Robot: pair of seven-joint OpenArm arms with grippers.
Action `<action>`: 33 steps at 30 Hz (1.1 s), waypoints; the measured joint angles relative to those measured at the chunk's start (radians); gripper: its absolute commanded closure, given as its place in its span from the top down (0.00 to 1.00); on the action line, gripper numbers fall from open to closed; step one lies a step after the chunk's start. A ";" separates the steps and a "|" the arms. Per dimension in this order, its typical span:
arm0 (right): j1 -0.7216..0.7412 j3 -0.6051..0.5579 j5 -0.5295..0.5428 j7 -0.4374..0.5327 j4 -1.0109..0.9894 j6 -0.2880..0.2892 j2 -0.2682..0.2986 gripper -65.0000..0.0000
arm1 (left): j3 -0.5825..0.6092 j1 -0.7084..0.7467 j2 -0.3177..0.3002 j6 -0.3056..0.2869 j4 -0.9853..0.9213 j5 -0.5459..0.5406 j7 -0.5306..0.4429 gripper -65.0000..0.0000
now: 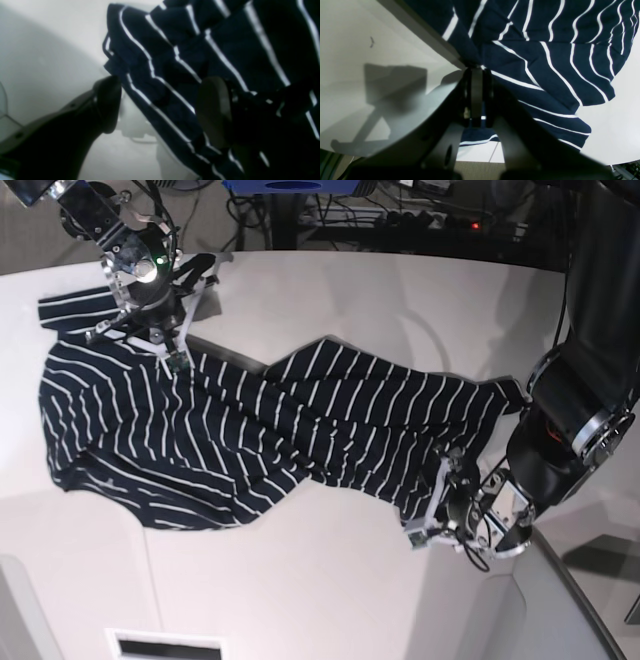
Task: Layout the t-shirt on the table in an organized manner, then fold the t-shirt properly
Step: 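Drag the grasped shirt edge with the left gripper to smooth it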
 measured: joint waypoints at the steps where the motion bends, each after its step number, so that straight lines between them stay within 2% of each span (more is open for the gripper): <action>1: 0.001 0.000 0.000 0.000 0.000 0.000 0.000 0.00 | -0.001 0.019 0.000 0.001 0.000 0.001 0.000 0.61; 5: 0.011 0.000 -0.002 0.000 -0.002 0.002 0.000 0.00 | -0.011 0.071 -0.010 -0.012 0.003 -0.021 -0.026 0.53; 9: 0.016 0.000 0.000 0.002 -0.002 0.002 0.000 0.00 | -0.013 0.090 -0.016 -0.012 0.009 -0.054 -0.010 0.53; 15: 0.029 0.000 0.000 0.000 -0.005 0.002 0.000 0.00 | -0.024 0.111 -0.047 0.005 0.068 -0.090 0.047 0.53; 17: 0.029 0.000 0.000 -0.001 -0.005 0.002 0.000 0.00 | -0.070 0.130 -0.072 0.008 0.142 -0.085 0.118 0.53; 23: 0.029 0.000 0.001 0.000 -0.005 0.002 0.002 0.00 | -0.281 0.262 -0.214 -0.005 0.532 0.002 0.416 0.54; 25: 0.030 0.000 0.000 0.000 -0.005 0.003 0.000 0.00 | -0.323 0.294 -0.257 -0.013 0.633 0.023 0.459 0.54; 27: 0.030 0.000 0.000 0.003 -0.005 0.003 0.000 0.00 | -0.371 0.292 -0.262 -0.013 0.678 0.087 0.477 0.54; 33: 0.029 0.000 0.000 0.002 -0.005 0.003 0.000 0.00 | -0.508 0.286 -0.208 -0.011 0.682 0.242 0.465 0.54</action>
